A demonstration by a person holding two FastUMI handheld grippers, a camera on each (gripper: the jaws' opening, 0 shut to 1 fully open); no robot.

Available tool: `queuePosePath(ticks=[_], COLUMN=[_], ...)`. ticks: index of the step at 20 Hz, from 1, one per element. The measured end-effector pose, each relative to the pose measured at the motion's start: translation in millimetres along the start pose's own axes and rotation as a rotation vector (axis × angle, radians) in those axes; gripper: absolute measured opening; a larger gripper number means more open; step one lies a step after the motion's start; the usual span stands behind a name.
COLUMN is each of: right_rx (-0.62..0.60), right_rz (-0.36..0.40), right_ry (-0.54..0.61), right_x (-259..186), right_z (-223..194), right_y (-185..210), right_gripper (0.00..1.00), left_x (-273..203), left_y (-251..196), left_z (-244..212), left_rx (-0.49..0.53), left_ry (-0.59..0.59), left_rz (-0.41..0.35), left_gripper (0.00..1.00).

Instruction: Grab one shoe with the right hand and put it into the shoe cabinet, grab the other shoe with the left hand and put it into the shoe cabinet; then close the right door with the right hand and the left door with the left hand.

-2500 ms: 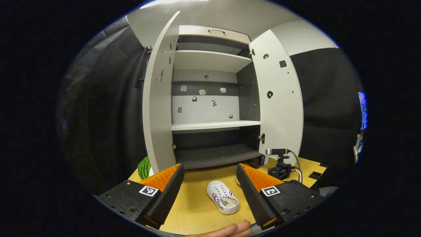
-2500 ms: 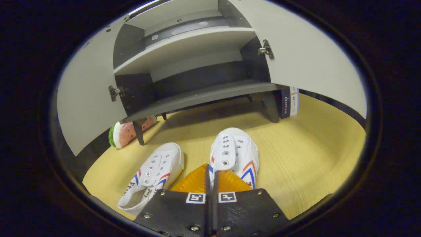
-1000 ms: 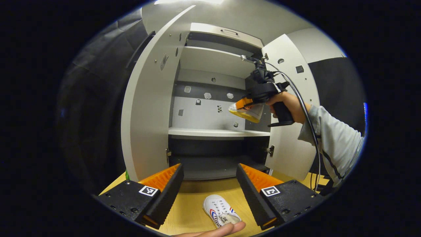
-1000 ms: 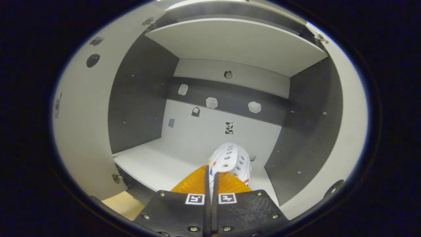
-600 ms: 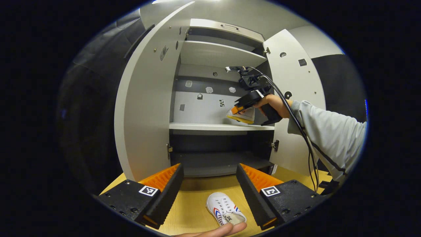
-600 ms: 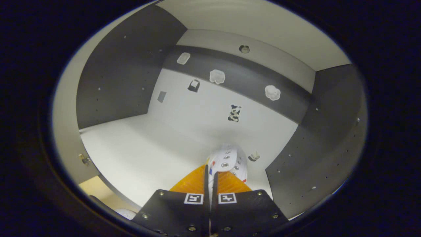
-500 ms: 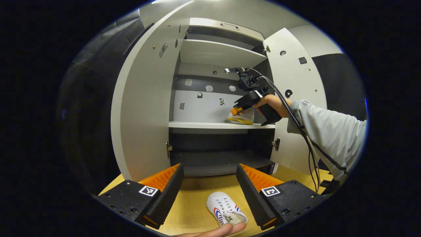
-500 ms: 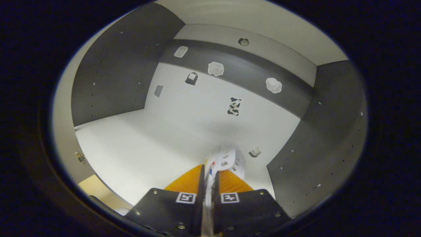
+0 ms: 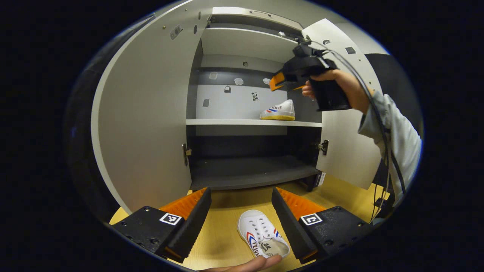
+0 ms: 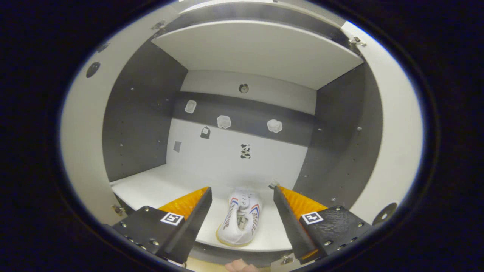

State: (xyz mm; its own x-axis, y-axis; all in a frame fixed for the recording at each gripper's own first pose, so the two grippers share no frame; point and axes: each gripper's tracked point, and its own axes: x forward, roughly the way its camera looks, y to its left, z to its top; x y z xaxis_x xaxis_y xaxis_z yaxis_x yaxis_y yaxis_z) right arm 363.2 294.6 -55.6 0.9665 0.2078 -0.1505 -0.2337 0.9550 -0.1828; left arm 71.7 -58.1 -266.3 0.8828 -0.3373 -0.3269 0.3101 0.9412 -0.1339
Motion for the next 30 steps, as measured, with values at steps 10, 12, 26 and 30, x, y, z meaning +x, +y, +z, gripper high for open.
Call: queuePosePath(ticks=[10,12,26,30], right_rx=[0.176,0.155,0.275,0.266], right_rz=[0.059,0.056,0.059,0.029], right_ry=[-0.064,-0.058,0.032,0.051], right_x=[-171,-194,-255,-260], right_z=[-86,-111,-217,-231], right_y=[0,2,3,-4], right_gripper=[0.97,0.97,0.98,0.97], left_x=[10,11,9,13], left_y=[-26,-28,-27,-20], left_z=[-112,-127,-191,-185], left_rx=[-0.085,-0.086,-0.089,-0.066], left_ry=[0.361,0.402,0.669,0.652], left_rz=[-0.073,-0.075,-0.086,-0.032], left_gripper=[0.99,0.99,0.39,0.07])
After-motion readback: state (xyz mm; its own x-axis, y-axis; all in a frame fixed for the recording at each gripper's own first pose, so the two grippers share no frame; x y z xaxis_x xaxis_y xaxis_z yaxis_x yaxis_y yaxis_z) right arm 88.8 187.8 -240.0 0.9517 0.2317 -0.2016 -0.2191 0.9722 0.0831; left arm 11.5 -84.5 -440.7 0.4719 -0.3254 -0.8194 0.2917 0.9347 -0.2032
